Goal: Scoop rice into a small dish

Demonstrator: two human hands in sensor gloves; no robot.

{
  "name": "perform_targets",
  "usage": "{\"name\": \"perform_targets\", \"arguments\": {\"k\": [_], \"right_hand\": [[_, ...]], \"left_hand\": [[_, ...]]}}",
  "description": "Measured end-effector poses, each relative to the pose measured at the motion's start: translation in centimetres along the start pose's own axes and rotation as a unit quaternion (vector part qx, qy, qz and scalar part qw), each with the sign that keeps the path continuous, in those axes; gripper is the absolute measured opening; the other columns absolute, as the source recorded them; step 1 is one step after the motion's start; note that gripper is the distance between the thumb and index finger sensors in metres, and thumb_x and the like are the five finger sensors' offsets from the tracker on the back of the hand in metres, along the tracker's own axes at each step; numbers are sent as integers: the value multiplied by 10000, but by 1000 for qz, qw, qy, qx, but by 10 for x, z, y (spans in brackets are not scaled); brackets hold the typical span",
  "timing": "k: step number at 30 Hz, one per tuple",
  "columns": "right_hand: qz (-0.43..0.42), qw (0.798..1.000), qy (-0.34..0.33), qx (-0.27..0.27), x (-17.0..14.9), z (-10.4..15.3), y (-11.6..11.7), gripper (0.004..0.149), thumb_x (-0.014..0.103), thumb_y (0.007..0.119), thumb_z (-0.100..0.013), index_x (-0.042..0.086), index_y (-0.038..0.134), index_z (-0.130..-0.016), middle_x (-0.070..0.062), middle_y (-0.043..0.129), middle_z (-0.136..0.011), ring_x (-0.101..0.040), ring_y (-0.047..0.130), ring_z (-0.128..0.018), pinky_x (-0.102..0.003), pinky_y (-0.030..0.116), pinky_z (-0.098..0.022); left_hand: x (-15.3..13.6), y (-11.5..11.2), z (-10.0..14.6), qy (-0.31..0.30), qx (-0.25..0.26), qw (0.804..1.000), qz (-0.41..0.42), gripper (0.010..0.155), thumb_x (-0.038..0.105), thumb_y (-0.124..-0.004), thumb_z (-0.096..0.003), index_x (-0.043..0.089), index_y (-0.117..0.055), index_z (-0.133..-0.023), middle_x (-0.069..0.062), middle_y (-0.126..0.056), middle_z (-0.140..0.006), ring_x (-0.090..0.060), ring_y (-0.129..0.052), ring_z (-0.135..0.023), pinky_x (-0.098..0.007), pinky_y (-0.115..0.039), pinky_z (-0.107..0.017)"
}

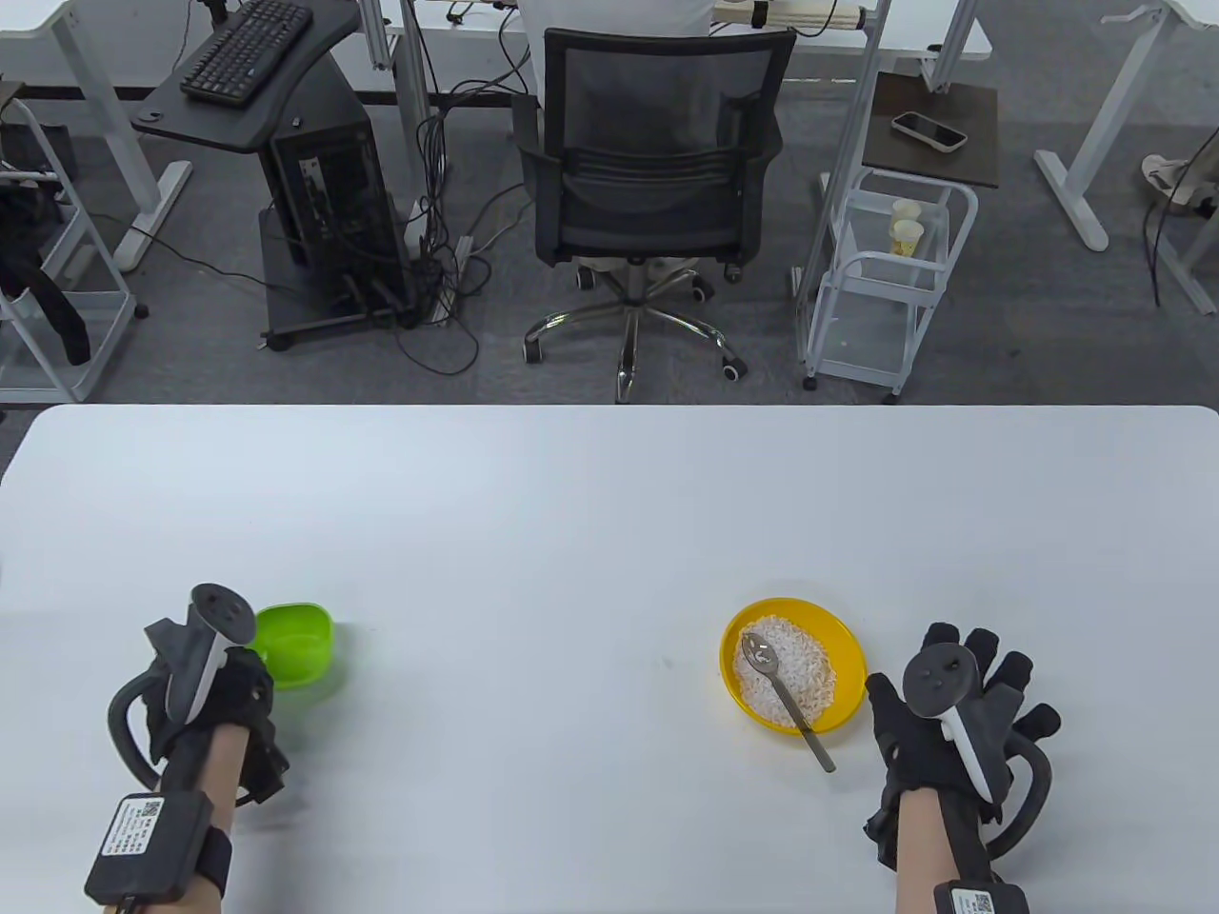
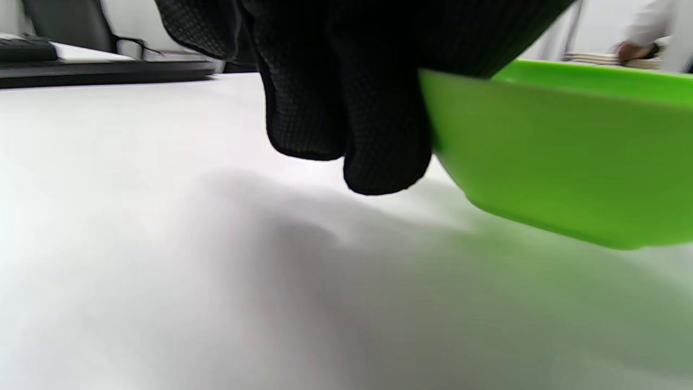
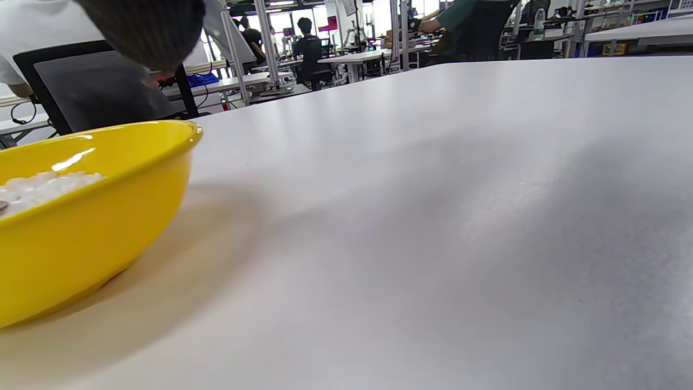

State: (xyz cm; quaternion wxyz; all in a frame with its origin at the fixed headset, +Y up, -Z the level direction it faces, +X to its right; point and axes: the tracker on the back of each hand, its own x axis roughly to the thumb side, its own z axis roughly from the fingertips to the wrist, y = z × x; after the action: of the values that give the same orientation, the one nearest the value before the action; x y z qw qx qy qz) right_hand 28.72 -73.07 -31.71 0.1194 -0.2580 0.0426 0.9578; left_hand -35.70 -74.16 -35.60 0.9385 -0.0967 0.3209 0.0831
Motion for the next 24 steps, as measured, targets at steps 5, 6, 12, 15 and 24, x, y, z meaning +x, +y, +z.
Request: {"name": "perform_targets", "arguments": {"k": [5,6,12,15,24], "right_hand": [[-13,1000,-10,-1,1,2,-1,790,567,637,-591,263,140,-1125,-95,16,-1193,-434,-77,-1007,-719,14,-614],[-16,1000,-12,3,1,1,-1,790,566,636,-592,261,139,-1126,-98,20,-1193,-436,-73,-1007,-720,17,-613],[-32,999,-18,4,0,3,-2,787,563,635,-594,254,145,-1127,-105,35,-1195,-443,-60,-1009,-727,27,-611],[-33,999,-20,6,0,3,-2,786,562,635,-595,253,146,-1127,-109,37,-1195,-447,-58,-1008,-728,28,-610],[-31,999,-27,-6,3,4,-4,786,561,635,-596,252,145,-1128,-108,28,-1192,-448,-57,-1009,-730,29,-608]], "left_hand": [[78,3,54,-107,-11,994,-9,491,386,-786,-512,265,-722,-984,113,-1078,-688,-135,-984,-802,-533,-582,-794],[93,2,63,-124,-10,992,-15,489,386,-786,-512,268,-723,-983,115,-1079,-688,-133,-985,-802,-533,-584,-793],[183,-27,108,-188,-24,980,-55,488,388,-784,-510,273,-722,-981,122,-1079,-688,-125,-987,-802,-529,-583,-796],[217,-43,127,-217,-27,973,-70,488,391,-784,-509,277,-722,-980,126,-1079,-690,-119,-988,-803,-527,-583,-798],[263,-73,156,-250,-38,962,-99,486,392,-783,-509,280,-724,-978,125,-1082,-691,-118,-996,-800,-524,-586,-798]]}}
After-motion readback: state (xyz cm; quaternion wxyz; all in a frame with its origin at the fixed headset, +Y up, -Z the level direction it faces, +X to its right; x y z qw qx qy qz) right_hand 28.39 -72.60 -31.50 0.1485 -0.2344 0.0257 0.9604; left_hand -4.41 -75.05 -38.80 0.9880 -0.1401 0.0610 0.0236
